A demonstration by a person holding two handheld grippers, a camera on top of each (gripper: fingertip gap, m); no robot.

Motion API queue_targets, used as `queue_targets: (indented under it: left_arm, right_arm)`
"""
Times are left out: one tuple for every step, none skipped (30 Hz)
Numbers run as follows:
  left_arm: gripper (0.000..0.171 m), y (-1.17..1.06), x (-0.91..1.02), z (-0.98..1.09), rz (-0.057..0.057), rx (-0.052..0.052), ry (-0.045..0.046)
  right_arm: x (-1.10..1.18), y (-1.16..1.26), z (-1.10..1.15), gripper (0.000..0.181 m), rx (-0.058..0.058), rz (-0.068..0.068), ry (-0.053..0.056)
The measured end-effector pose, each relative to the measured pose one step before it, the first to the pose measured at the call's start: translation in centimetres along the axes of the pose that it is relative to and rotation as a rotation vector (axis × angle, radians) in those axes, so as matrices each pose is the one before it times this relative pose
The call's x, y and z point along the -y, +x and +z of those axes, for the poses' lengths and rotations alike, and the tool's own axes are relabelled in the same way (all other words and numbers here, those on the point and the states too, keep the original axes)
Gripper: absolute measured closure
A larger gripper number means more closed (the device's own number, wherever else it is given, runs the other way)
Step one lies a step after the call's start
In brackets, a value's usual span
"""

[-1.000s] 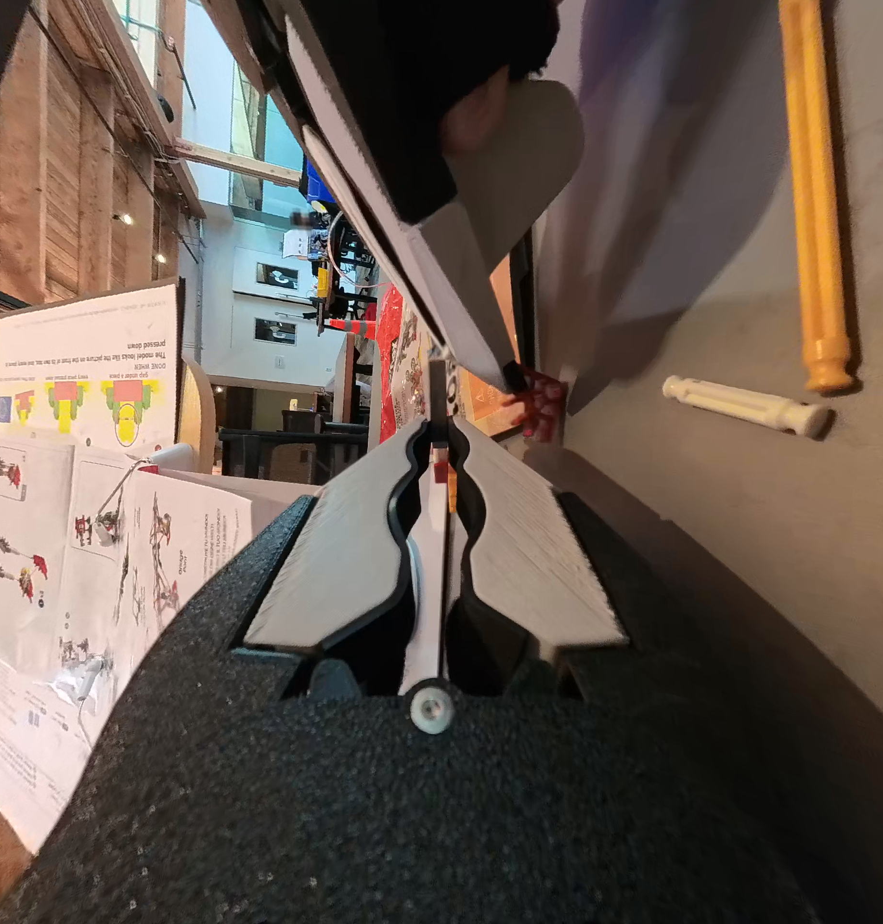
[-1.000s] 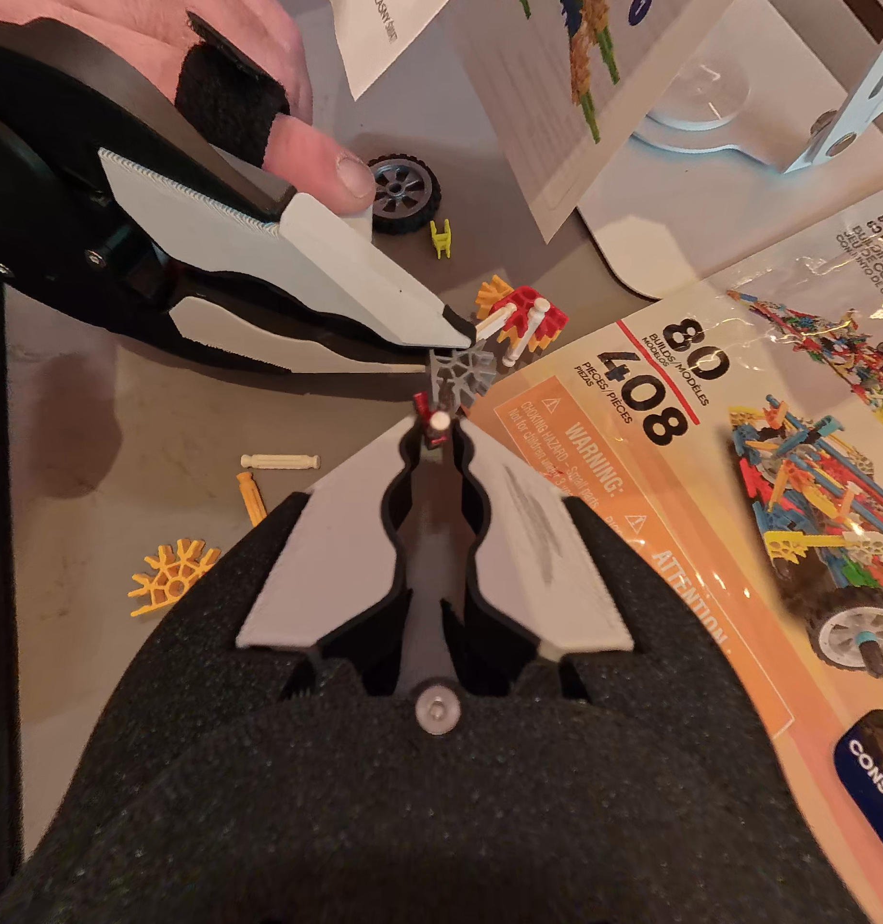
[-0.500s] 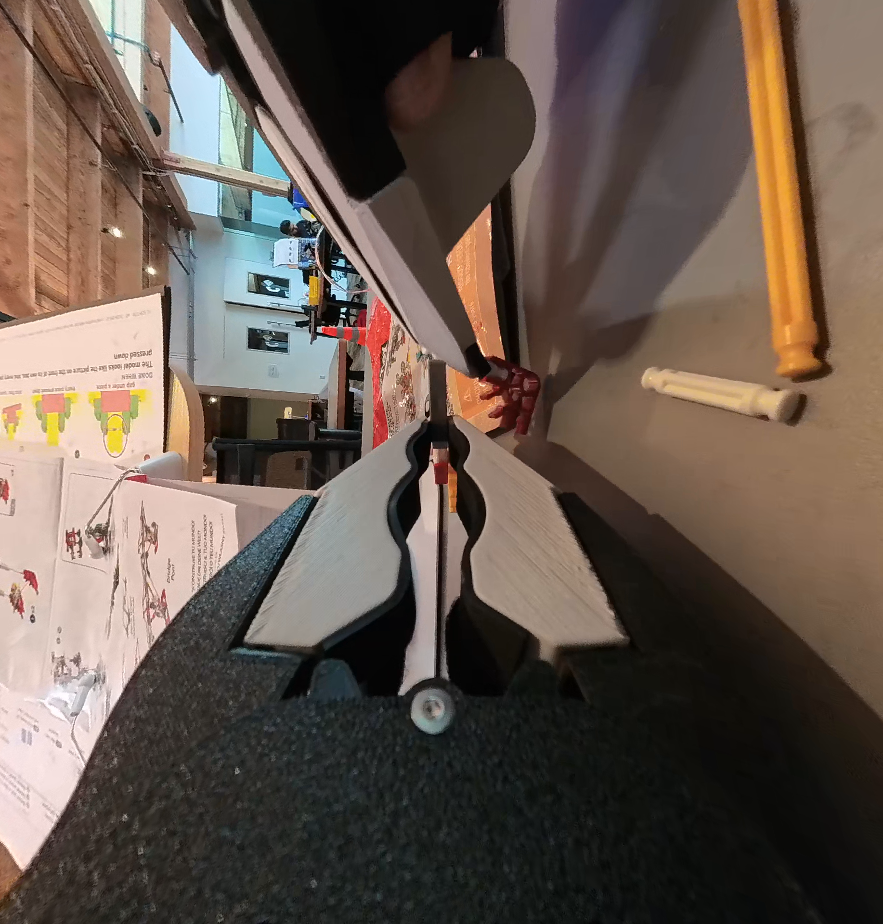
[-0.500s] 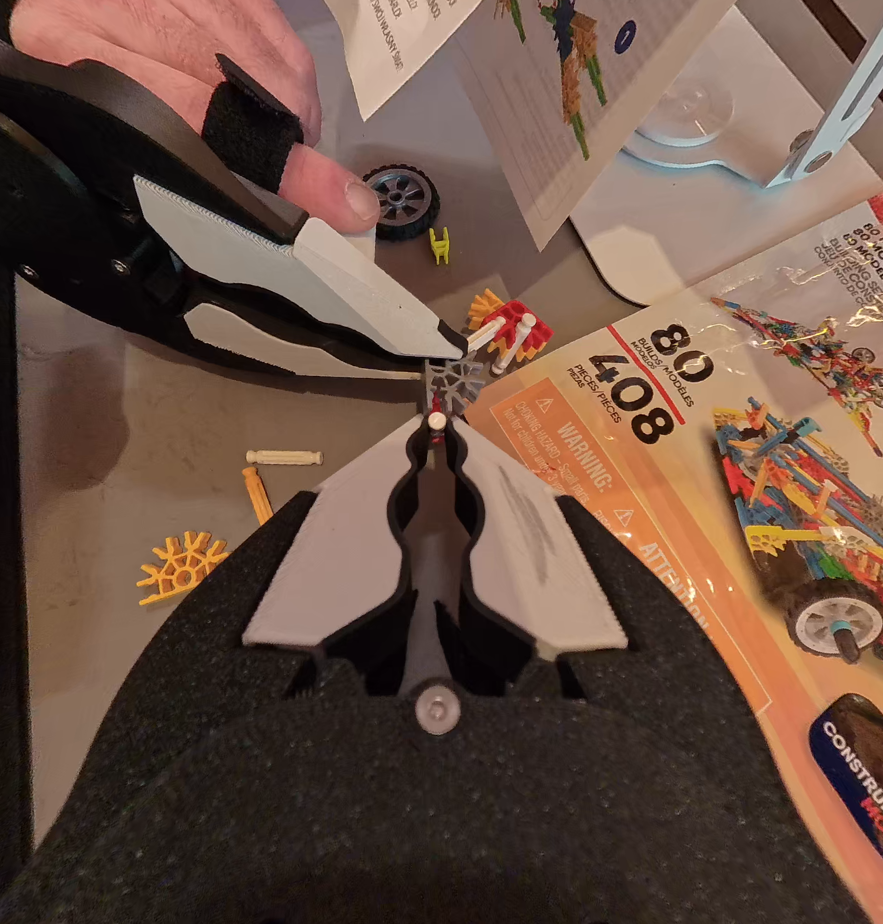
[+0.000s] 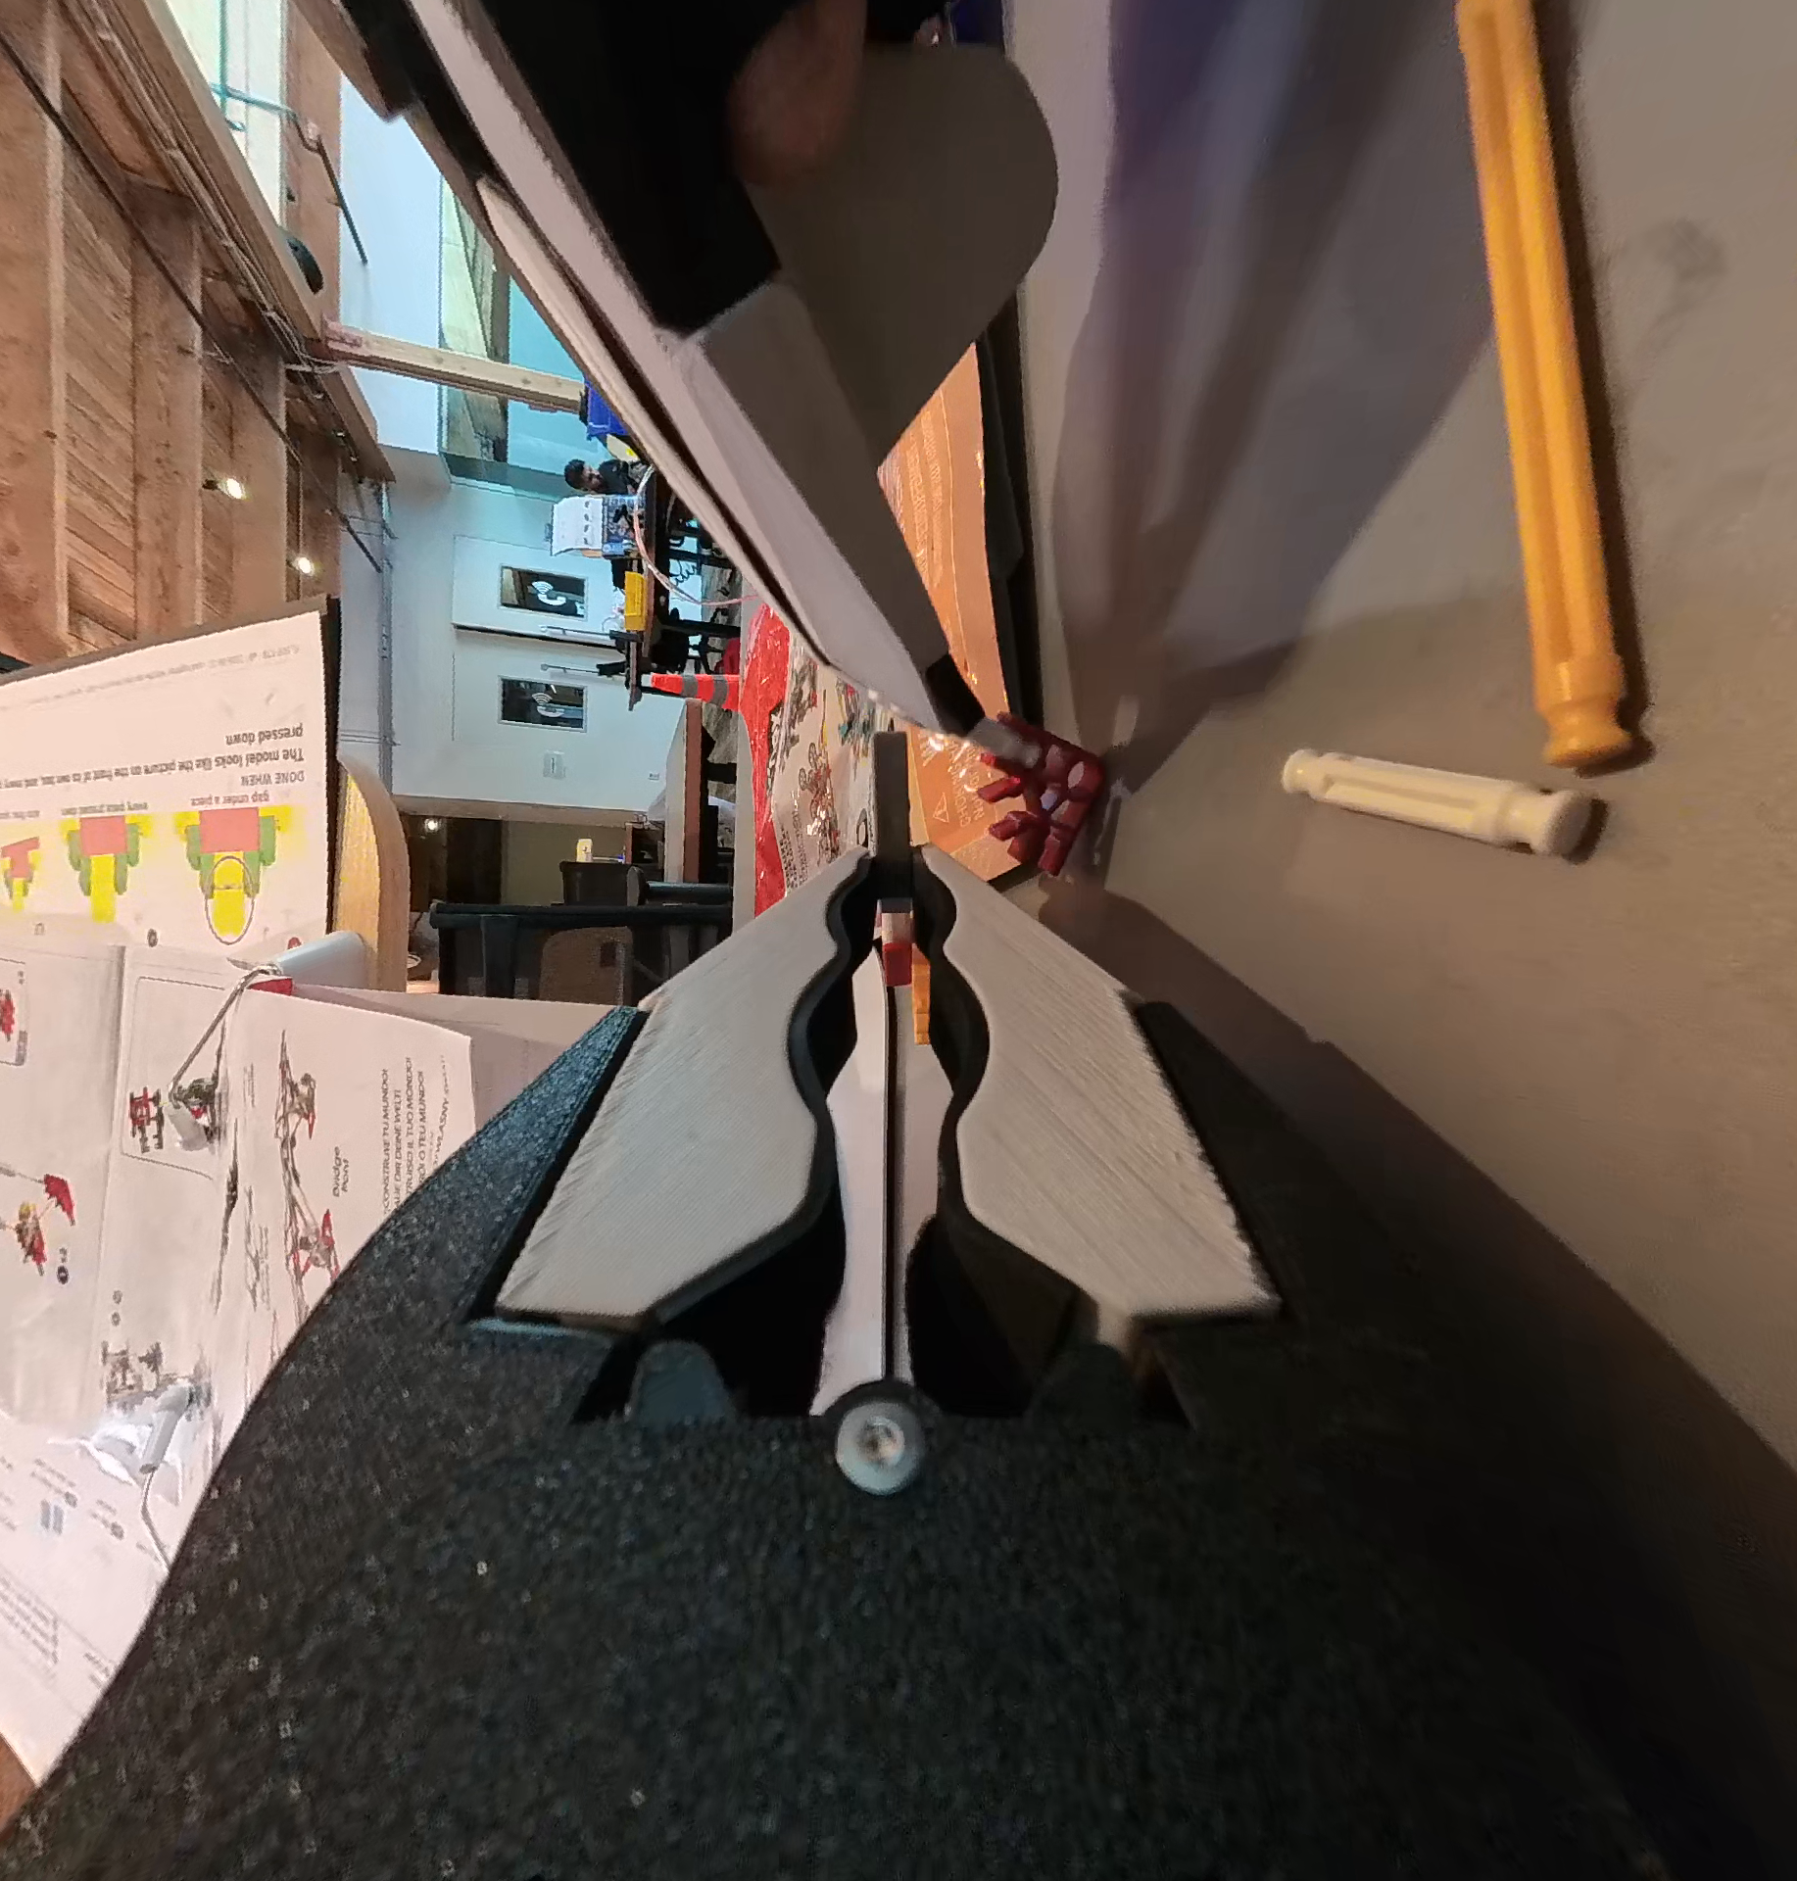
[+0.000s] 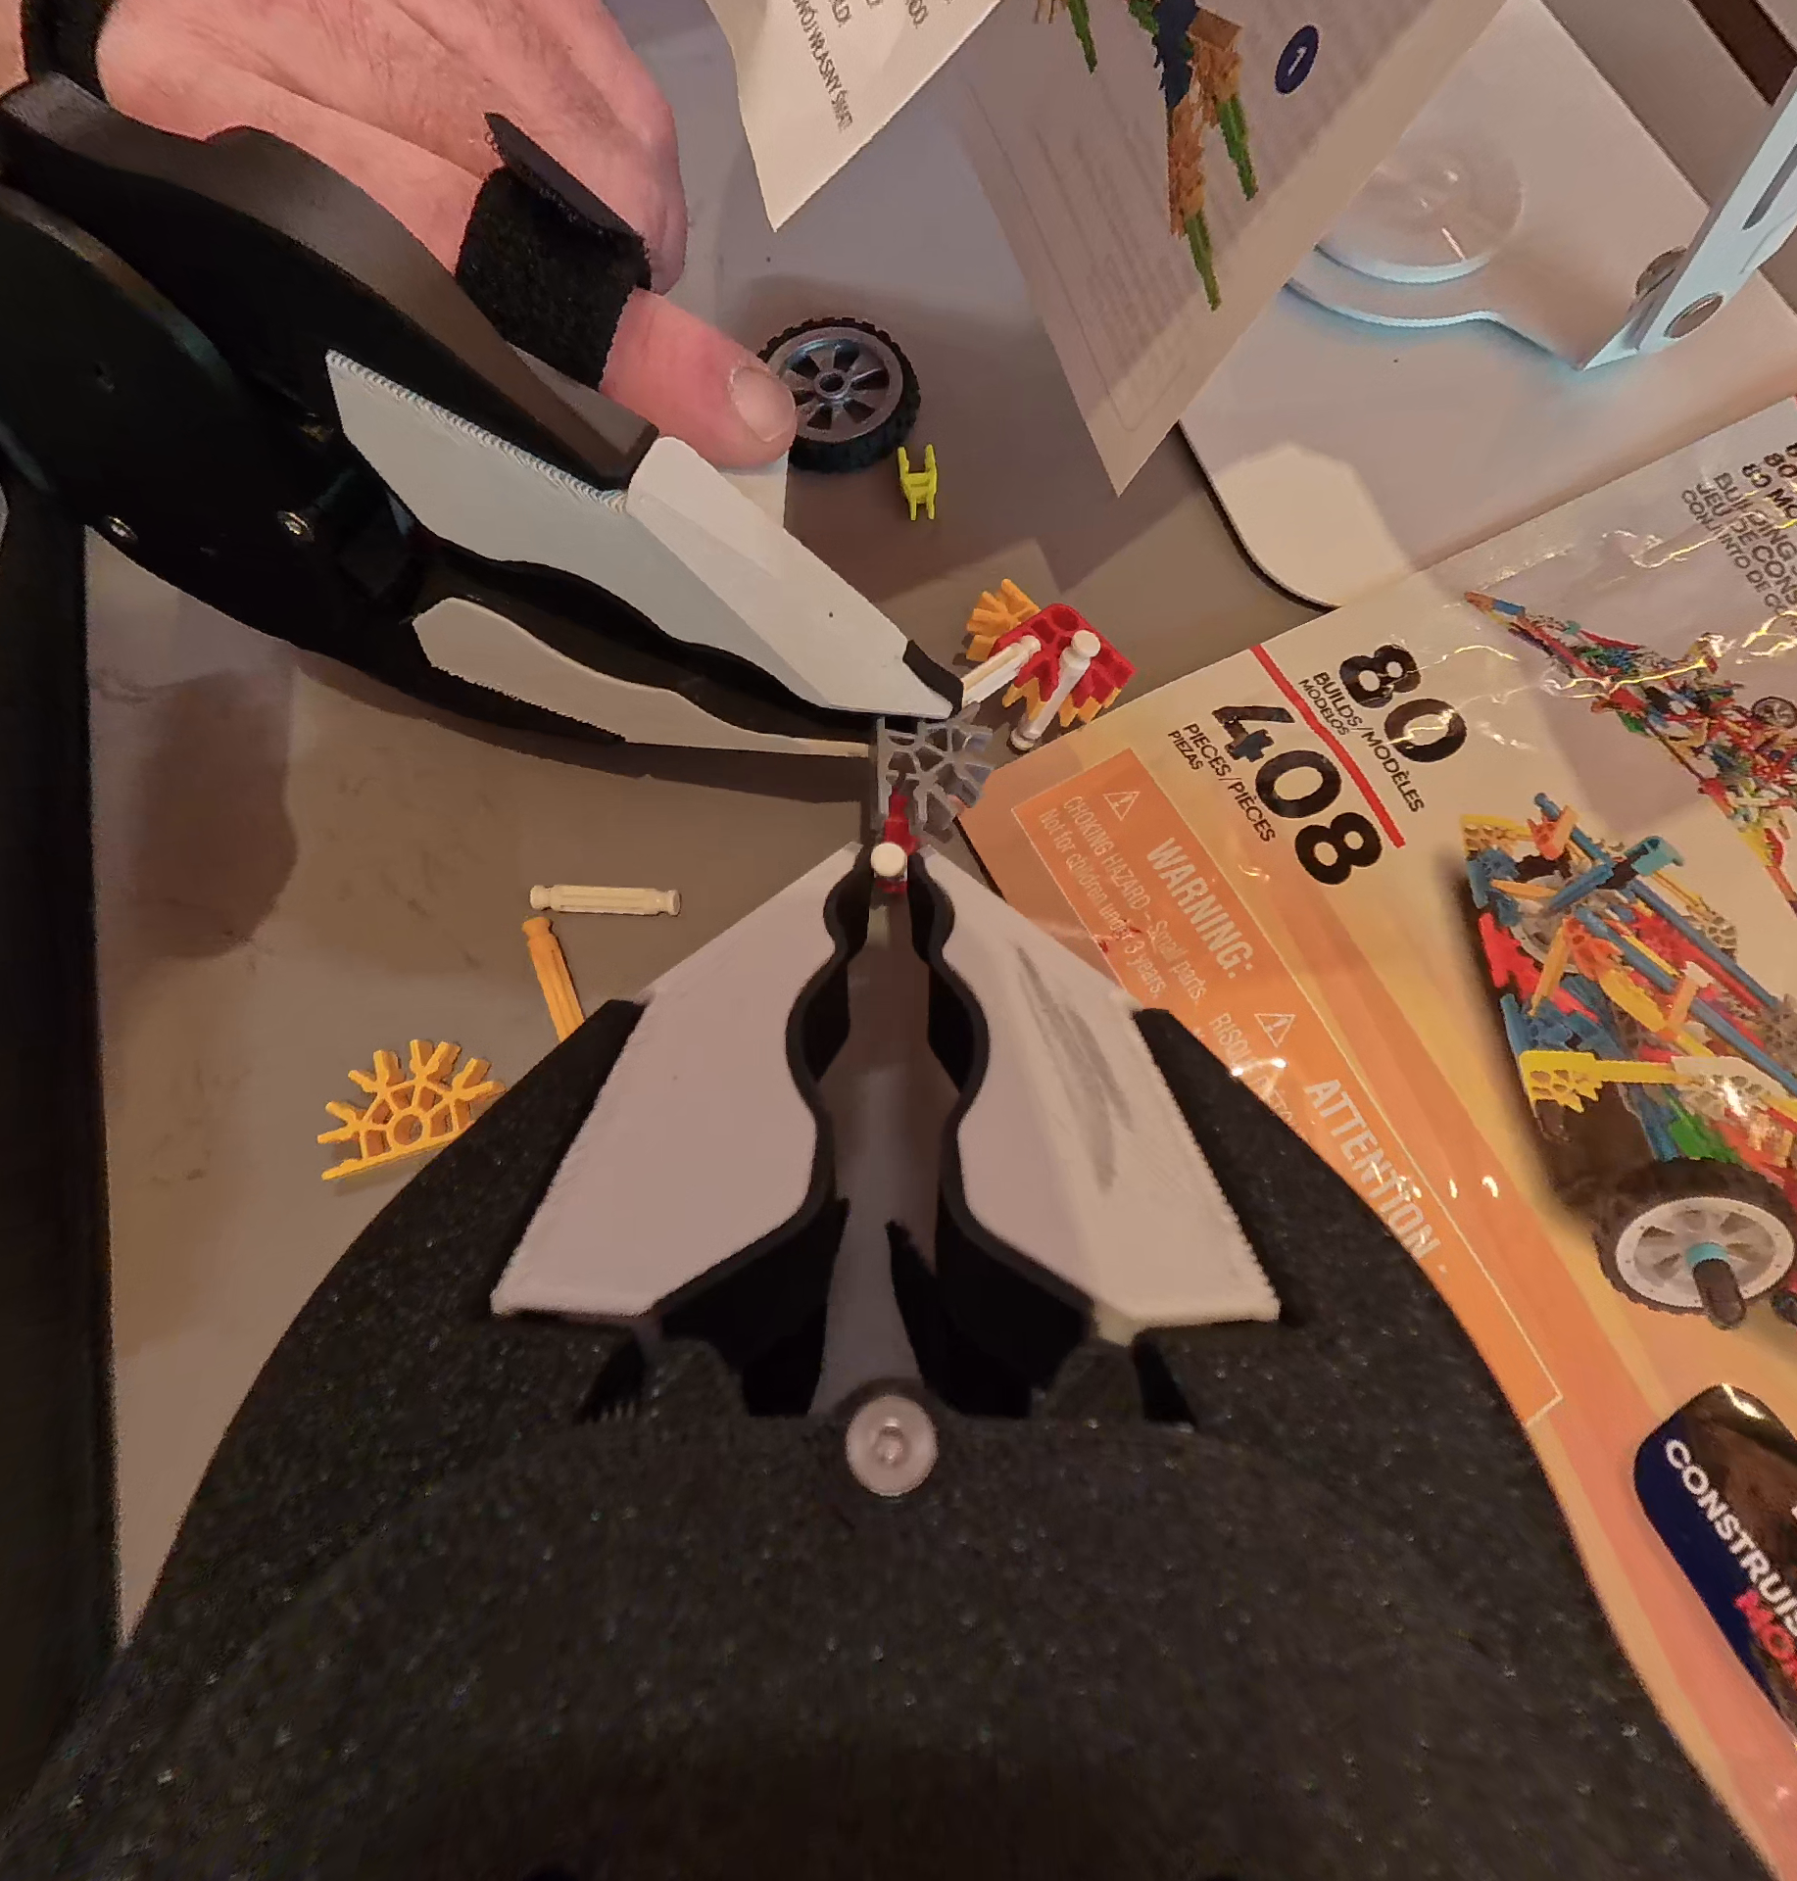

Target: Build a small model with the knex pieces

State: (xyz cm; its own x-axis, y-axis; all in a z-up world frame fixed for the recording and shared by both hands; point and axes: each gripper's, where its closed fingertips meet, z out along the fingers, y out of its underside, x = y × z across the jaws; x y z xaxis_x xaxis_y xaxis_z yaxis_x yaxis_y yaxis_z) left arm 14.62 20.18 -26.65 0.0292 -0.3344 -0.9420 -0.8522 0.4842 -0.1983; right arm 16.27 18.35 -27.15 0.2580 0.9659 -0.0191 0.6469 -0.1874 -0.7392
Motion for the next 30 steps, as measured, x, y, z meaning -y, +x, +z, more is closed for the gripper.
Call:
queue_targets:
  left_arm:
    - [0.167, 0.021, -0.016, 0.006, -0.0003, -0.0009, -0.00065]
    - [0.167, 0.003, 0.002, -0.008, 0.0, 0.0007, 0.00118]
    - [0.167, 0.004, 0.023, -0.02, 0.0011, -0.0001, 0.00063]
    - [0.167, 0.011, 0.033, 0.001, 0.0012, -0.0002, 0.0006]
    - [0.167, 0.02, 0.064, -0.02, 0.0003, -0.0004, 0.00285]
    - [0.167, 0.019, 0.044, -0.02, 0.0005, -0.0007, 0.00178]
    - [0.167, 0.025, 0.029, -0.002, 0.0009, -0.0011, 0.00091]
    - [0.167, 0.016, 0.023, 0.006, 0.0003, -0.0003, 0.0008]
    - [0.167, 0.024, -0.01, 0.003, 0.0002, -0.0005, -0.00103]
    - [0.167, -0.001, -0.017, 0.005, 0.0002, 0.0004, -0.00076]
    - [0.167, -0.001, -0.051, 0.005, -0.0002, -0.0006, -0.00202]
    - [0.167, -0.005, -0.033, 0.006, 0.0005, 0.0003, -0.00034]
    - [0.167, 0.021, 0.001, -0.001, -0.0009, -0.0011, 0.00066]
    - [0.167, 0.014, 0.026, -0.003, 0.0019, -0.0008, 0.00072]
    - [0.167, 0.053, 0.044, -0.02, 0.0022, -0.0033, 0.00369]
    - [0.167, 0.059, 0.062, -0.027, 0.0007, -0.0018, 0.00377]
    - [0.167, -0.011, 0.003, -0.002, 0.003, 0.0008, 0.0001]
    - [0.167, 0.007, -0.014, 0.015, 0.0007, -0.0013, -0.00091]
    - [0.167, 0.008, -0.091, 0.03, -0.0015, -0.0008, -0.0033]
    - [0.167, -0.044, -0.06, 0.02, -0.0011, 0.0024, -0.0013]
    - [0.167, -0.066, -0.023, -0.001, -0.0034, 0.0023, -0.00003]
    - [0.167, -0.102, 0.004, -0.02, -0.0024, 0.0028, 0.00137]
    - [0.167, -0.037, 0.024, -0.029, -0.0005, 0.0, 0.00091]
    - [0.167, -0.012, 0.052, -0.02, 0.0005, 0.0009, 0.00213]
    - [0.167, 0.007, 0.011, -0.003, 0.0017, 0.0012, -0.00012]
    - [0.167, 0.022, -0.023, 0.019, 0.0, -0.0007, -0.00187]
    - [0.167, 0.056, -0.029, 0.019, -0.0021, -0.003, -0.00028]
    - [0.167, 0.013, -0.007, -0.007, 0.0, -0.001, 0.0013]
    - [0.167, -0.024, -0.027, -0.004, 0.001, 0.001, -0.00099]
    - [0.167, -0.016, -0.005, -0.011, -0.0007, 0.0001, -0.00002]
  right_arm:
    - [-0.038, -0.037, -0.073, 0.175, 0.0038, 0.0012, -0.0017]
    - [-0.093, 0.06, -0.094, 0.175, -0.0008, 0.0007, -0.003]
    - [-0.033, 0.134, -0.13, 0.175, -0.0041, 0.0009, 0.0003]
    - [0.063, 0.063, -0.115, 0.176, 0.0005, 0.005, 0.0058]
    - [0.099, -0.048, -0.07, 0.176, 0.006, 0.0053, 0.0067]
    - [0.128, 0.013, -0.021, 0.176, -0.0025, -0.0014, 0.0053]
    - [0.11, 0.034, 0.03, 0.176, -0.0067, -0.0045, 0.0025]
    - [0.015, -0.17, 0.077, 0.176, 0.0048, -0.0029, -0.003]
    - [-0.049, -0.209, 0.098, 0.176, 0.0067, -0.0034, -0.0067]
    - [-0.048, -0.051, 0.1, 0.176, -0.0032, -0.0033, -0.007]
    - [0.0, -0.012, 0.083, 0.175, -0.0038, -0.0011, -0.0044]
    - [0.014, -0.043, 0.035, 0.174, -0.0008, -0.0007, -0.0022]
    - [0.005, -0.019, 0.016, 0.174, -0.0019, -0.0003, -0.0031]
    - [-0.016, 0.013, 0.004, 0.174, -0.003, 0.0018, -0.0045]
    - [-0.067, -0.076, -0.001, 0.174, 0.0033, 0.0022, -0.0071]
    - [-0.044, -0.038, -0.006, 0.174, 0.0002, 0.0004, -0.0053]
    - [0.022, 0.018, 0.016, 0.175, -0.0027, 0.004, -0.0011]
    - [0.032, -0.002, 0.057, 0.174, -0.0017, 0.0033, -0.0013]
    - [0.008, -0.037, 0.071, 0.171, -0.0021, -0.0028, -0.0023]
    - [0.06, 0.008, 0.006, 0.168, -0.0028, -0.0023, 0.0019]
    - [0.1, 0.002, -0.051, 0.167, 0.0006, 0.0029, 0.0051]
    - [0.078, -0.015, -0.076, 0.166, 0.0031, 0.0033, 0.0053]
    - [0.06, 0.062, -0.082, 0.164, -0.0016, 0.0024, 0.0054]
    - [0.092, 0.062, -0.107, 0.162, 0.0002, 0.0043, 0.0071]
    - [0.084, -0.058, -0.099, 0.162, 0.0089, 0.0062, 0.0082]
    - [0.028, -0.005, -0.09, 0.162, 0.0054, 0.0035, 0.0049]
    - [-0.021, 0.106, -0.084, 0.162, -0.0037, 0.0004, 0.0015]
    - [-0.05, 0.067, -0.08, 0.162, -0.0009, -0.0001, -0.001]
    - [-0.066, 0.006, -0.076, 0.163, 0.002, -0.0017, -0.0016]
    - [-0.059, 0.017, -0.08, 0.164, -0.0001, -0.0024, -0.0018]
